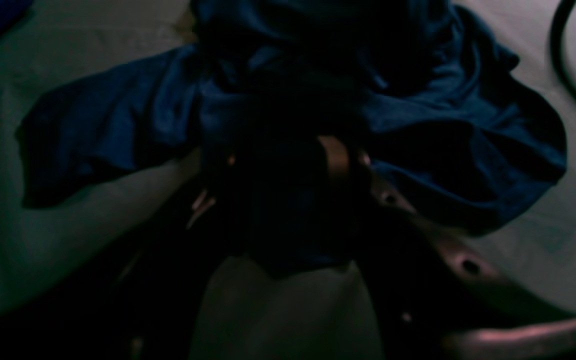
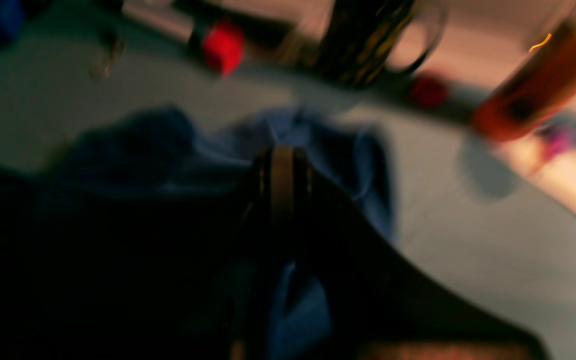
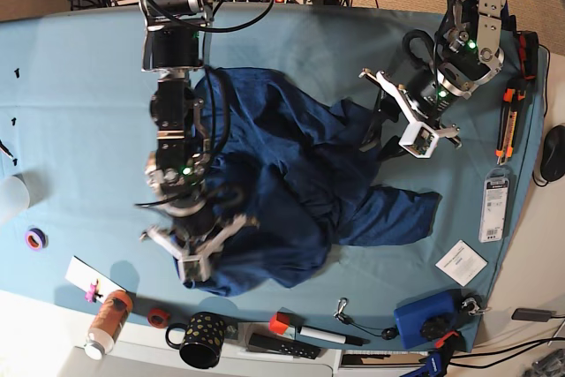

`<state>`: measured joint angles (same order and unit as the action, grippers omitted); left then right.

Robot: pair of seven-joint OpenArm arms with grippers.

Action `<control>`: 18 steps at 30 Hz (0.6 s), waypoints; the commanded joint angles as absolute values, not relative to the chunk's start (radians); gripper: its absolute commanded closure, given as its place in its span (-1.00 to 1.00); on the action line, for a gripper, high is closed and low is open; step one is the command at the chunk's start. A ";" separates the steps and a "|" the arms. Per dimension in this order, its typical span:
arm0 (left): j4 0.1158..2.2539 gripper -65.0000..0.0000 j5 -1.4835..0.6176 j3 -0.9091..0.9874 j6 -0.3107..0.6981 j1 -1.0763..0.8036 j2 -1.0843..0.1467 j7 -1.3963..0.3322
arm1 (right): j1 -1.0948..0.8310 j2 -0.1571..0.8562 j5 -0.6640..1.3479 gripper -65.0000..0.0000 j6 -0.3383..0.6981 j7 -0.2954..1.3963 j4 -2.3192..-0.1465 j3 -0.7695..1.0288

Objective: Layout the t-shirt on the table in an organized manner, then fold the t-shirt properly
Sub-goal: 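Grasp the blue shirt with the right gripper and lift it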

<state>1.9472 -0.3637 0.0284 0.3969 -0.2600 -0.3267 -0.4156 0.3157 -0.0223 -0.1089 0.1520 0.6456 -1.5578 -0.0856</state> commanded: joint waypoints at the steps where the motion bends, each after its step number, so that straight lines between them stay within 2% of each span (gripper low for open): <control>1: 1.963 0.34 -0.377 0.033 0.401 -0.252 -0.333 -0.389 | 0.341 -0.019 -0.106 1.00 0.146 0.660 -1.627 -0.086; 6: 1.963 0.34 -0.377 0.033 0.401 -0.252 -0.333 -0.390 | 0.247 0.001 -0.106 1.00 0.150 0.786 -1.885 -0.085; 11: 1.963 0.34 -0.378 0.033 0.401 -0.252 -0.336 -0.390 | 0.042 0.050 -0.102 1.00 0.214 0.865 -2.144 -0.086; 14: 1.963 0.34 -0.382 0.033 0.401 -0.252 -0.335 -0.390 | -0.091 0.097 -0.097 1.00 0.217 0.911 -2.284 -0.086; 18: 1.963 0.34 -0.390 0.033 0.401 -0.252 -0.335 -0.389 | -0.249 0.150 -0.075 1.00 0.217 0.978 -2.356 -0.086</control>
